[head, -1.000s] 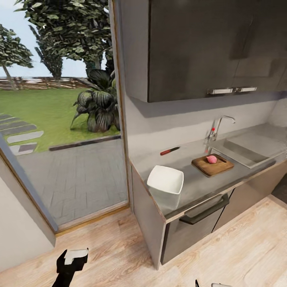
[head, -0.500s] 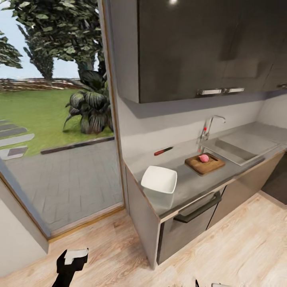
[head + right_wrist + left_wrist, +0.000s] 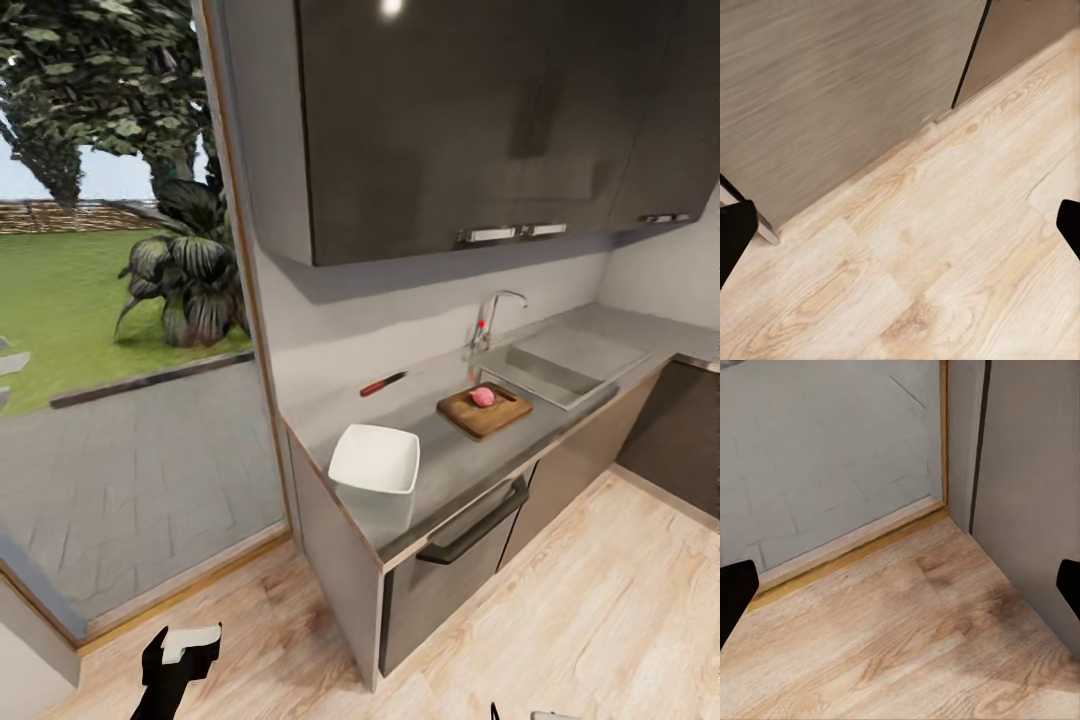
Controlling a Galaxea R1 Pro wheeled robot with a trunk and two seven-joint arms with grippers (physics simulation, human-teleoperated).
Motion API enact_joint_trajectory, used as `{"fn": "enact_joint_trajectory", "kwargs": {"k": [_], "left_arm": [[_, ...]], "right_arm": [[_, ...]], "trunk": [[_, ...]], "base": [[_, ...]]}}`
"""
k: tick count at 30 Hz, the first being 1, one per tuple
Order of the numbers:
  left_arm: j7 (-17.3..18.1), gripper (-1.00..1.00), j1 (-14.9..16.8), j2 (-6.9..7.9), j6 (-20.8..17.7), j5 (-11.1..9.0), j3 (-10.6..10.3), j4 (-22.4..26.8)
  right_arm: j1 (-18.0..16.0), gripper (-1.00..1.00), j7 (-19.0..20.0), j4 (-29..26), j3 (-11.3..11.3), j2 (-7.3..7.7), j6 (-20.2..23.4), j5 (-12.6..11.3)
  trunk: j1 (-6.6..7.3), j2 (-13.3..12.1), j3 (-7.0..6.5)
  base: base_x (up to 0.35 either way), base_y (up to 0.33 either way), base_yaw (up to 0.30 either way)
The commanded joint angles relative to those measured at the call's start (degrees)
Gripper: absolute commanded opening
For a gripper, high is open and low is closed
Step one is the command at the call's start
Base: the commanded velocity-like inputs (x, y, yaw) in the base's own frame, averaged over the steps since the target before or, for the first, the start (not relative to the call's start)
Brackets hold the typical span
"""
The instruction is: In the kitchen, take the Vidalia onion out of the sink, dice it on the chopping board with the paring knife, put the diced onion into the bowl on the countertop, then place both the paring knife and the chopping board into the sink.
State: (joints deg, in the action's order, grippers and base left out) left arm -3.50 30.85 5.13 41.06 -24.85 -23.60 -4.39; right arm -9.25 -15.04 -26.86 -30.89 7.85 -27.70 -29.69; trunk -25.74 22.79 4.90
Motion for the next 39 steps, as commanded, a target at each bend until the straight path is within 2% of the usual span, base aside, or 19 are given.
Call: {"fn": "enact_joint_trajectory", "kwargs": {"k": [1,7,10,11,13,14,17,19,20,22,25,28,30,34,39], "left_arm": [[-0.4,1.0,0.1,-0.03,0.2,0.0,-0.5,-0.2],[-0.4,1.0,0.1,-0.03,0.2,0.0,-0.5,-0.2],[-0.4,1.0,0.1,-0.09,0.2,0.0,-0.5,-0.2],[-0.4,1.0,0.1,-0.11,0.2,0.1,-0.5,-0.2],[-0.4,1.0,0.1,-0.11,0.2,0.1,-0.5,-0.2],[-0.4,1.0,0.1,-0.12,0.2,0.1,-0.5,-0.2],[-0.3,1.0,0.1,-0.12,0.2,0.1,-0.5,-0.2],[-0.4,1.0,0.1,-0.08,0.2,0.0,-0.5,-0.2],[-0.4,1.0,0.1,-0.06,0.2,0.0,-0.5,-0.2],[-0.3,1.0,0.1,-0.05,0.2,0.0,-0.5,-0.2],[-0.4,1.0,0.1,-0.09,0.2,0.0,-0.5,-0.2],[-0.3,1.0,0.1,-0.08,0.2,0.0,-0.5,-0.2],[-0.3,1.0,0.1,-0.11,0.2,0.0,-0.5,-0.2],[-0.3,1.0,0.1,-0.12,0.2,0.0,-0.5,-0.2],[-0.3,1.0,0.1,-0.12,0.2,0.0,-0.5,-0.2]], "right_arm": [[-0.1,1.0,-0.4,0.0,-0.5,0.06,-0.2,-0.3],[-0.1,1.0,-0.5,1.0,-0.3,0.06,0.1,-0.4],[-0.1,1.0,-1.8,0.5,1.5,0.19,0.3,-1.0],[-0.1,1.0,-5.5,-2.6,4.1,0.31,1.0,-1.2],[-0.1,1.0,-9.4,-6.4,6.0,0.36,2.7,-1.2],[-0.1,1.0,-13.4,-11.4,7.0,0.43,5.8,-1.1],[-0.1,1.0,-18.3,-18.3,7.7,0.65,11.5,-0.9],[-0.1,1.0,-23.0,-26.9,8.1,2.12,18.5,-0.3],[-0.1,1.0,-24.5,-30.3,8.2,2.63,20.8,-0.1],[-0.1,1.0,-25.9,-33.3,8.4,2.97,22.7,0.1],[-0.1,1.0,-29.2,-39.9,10.0,3.84,27.7,1.1],[-0.1,1.0,-31.5,-45.6,13.0,4.38,33.5,3.8],[-0.3,1.0,-32.6,-52.9,16.3,4.58,40.4,8.8],[-1.1,1.0,-33.7,-56.8,17.5,4.62,44.4,11.3],[-4.2,1.0,-37.1,-58.4,17.9,4.63,48.2,12.2]], "trunk": [[-0.05,0.1,0.12],[-0.05,0.1,0.1],[-0.05,0.1,0.1],[-0.05,0.1,0.1],[-0.05,0.1,0.1],[-0.05,0.1,0.1],[-0.05,0.1,0.1],[-0.05,0.1,0.1],[-0.05,0.1,0.1],[-0.05,0.1,0.1],[-0.05,0.1,0.1],[-0.05,0.1,0.1],[-0.05,0.1,0.1],[-0.05,0.1,0.1],[-0.05,0.1,0.1]], "base": [[0.066,0.044,-0.042],[0.018,0.012,-0.011],[0.003,0.002,-0.002],[0.0,0.0,0.0],[0.0,0.0,0.0],[0.0,0.0,0.0],[0.0,0.0,0.0],[0.0,0.0,0.0],[0.0,0.0,0.0],[0.0,0.0,0.0],[0.0,0.0,0.0],[0.0,0.0,0.0],[0.0,0.0,0.0],[0.0,0.0,0.0],[0.0,0.0,0.0]]}}
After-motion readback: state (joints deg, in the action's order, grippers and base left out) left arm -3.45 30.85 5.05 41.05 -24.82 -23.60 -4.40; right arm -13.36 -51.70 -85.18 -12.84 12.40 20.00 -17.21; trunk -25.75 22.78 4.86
